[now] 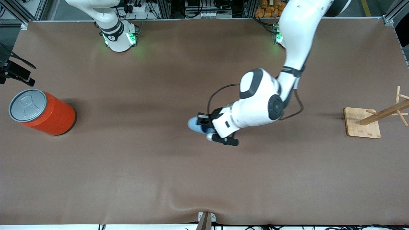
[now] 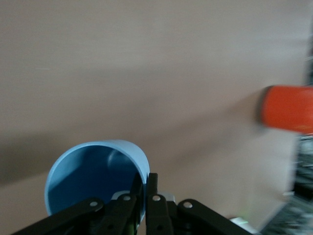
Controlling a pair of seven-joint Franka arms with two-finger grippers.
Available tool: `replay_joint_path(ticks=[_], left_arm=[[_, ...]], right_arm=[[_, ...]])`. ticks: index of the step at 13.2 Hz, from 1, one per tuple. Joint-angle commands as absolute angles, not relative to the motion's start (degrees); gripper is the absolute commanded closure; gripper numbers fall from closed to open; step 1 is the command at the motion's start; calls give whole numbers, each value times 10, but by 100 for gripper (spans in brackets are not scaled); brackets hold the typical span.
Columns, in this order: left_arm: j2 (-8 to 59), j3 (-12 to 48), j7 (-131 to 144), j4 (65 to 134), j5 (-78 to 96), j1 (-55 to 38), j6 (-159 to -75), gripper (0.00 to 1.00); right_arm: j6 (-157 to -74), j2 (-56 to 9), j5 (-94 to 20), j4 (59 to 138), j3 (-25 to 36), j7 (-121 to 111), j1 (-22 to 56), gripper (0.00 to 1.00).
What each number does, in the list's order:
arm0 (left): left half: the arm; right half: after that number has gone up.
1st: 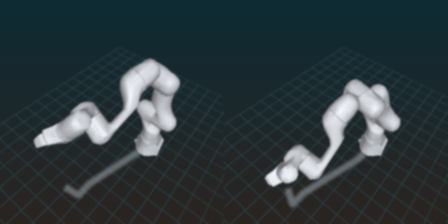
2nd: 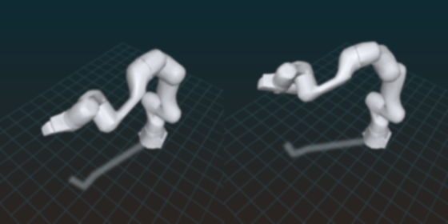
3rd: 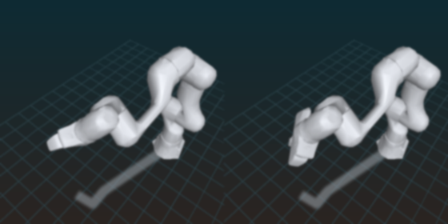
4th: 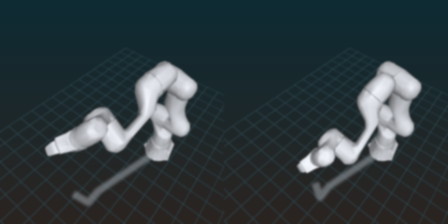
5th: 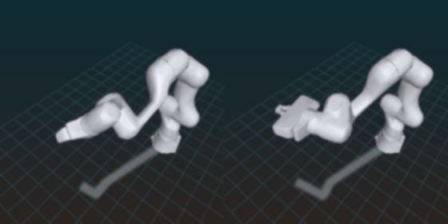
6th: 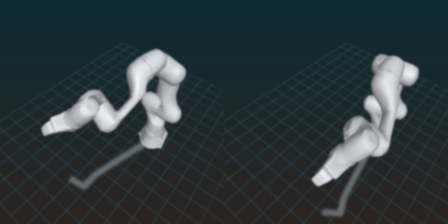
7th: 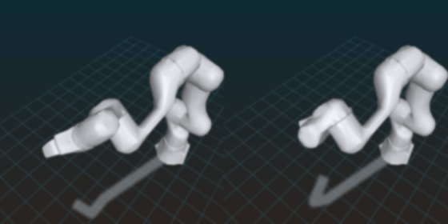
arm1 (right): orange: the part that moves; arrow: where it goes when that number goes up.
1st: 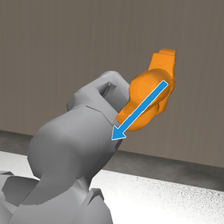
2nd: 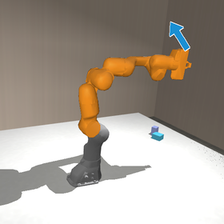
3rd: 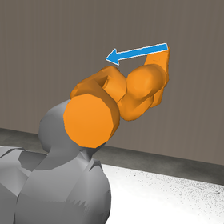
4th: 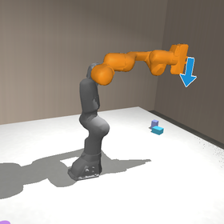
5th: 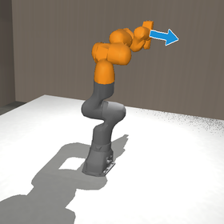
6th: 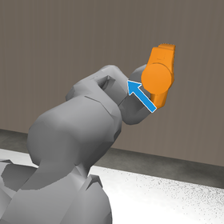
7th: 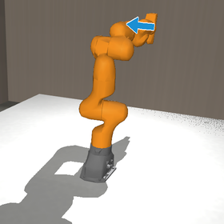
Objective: Flip cup
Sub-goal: 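Lift and turn the cup mouth-up with the left gripper toward the stand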
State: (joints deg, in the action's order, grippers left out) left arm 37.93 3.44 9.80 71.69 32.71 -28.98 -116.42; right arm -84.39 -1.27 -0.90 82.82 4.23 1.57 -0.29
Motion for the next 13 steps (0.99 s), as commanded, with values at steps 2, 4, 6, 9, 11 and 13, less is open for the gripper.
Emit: replay_joint_path(ticks=[2,4,6,9,11,13], left_arm=[[294,36,99,828,126,-276,-1137,100],[255,37,100,890,45,-259,-1142,100],[212,37,98,978,8,-239,-1188,100],[152,39,98,1132,-90,-200,-1316,100],[128,40,98,1187,-104,-173,-1339,100],[125,40,97,1213,-138,-133,-1348,100]], right_arm=[[-836,-16,-4,817,40,24,-4,0],[-836,-16,-4,817,40,24,-4,0],[-836,-16,-4,817,40,24,-4,0],[-835,-16,-4,817,40,24,-5,0],[-835,-16,-4,817,40,24,-4,0],[-835,-16,-4,817,40,24,-4,0]])
